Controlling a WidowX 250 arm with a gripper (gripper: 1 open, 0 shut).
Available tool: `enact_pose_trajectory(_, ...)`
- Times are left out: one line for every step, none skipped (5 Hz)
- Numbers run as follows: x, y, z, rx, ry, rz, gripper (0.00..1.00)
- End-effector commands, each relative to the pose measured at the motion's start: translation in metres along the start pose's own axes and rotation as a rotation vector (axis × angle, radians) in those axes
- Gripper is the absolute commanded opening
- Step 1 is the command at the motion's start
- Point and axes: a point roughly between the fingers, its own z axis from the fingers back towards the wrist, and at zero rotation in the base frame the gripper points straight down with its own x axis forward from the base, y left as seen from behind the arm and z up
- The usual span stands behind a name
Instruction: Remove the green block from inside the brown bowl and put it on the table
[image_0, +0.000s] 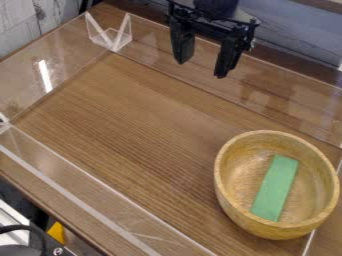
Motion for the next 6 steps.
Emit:
enact_pose_trajectory(-0.005, 0.006, -0.001, -0.002, 0.009, -0.034, 1.0)
enact_pose_trajectory(-0.011, -0.009, -0.001, -0.009, 0.022, -0.043, 1.0)
enact_pose_trajectory(-0.017, -0.025, 0.001, -0.015, 0.035, -0.054, 1.0)
enact_pose_trajectory(-0.033, -0.042, -0.004, -0.028, 0.063, -0.124, 1.0)
enact_pose_trajectory(-0.052, -0.069, -0.015, -0.043, 0.092, -0.203, 1.0)
enact_pose_trajectory(-0.06, -0.114, -0.027, -0.057, 0.094, -0.249, 1.0)
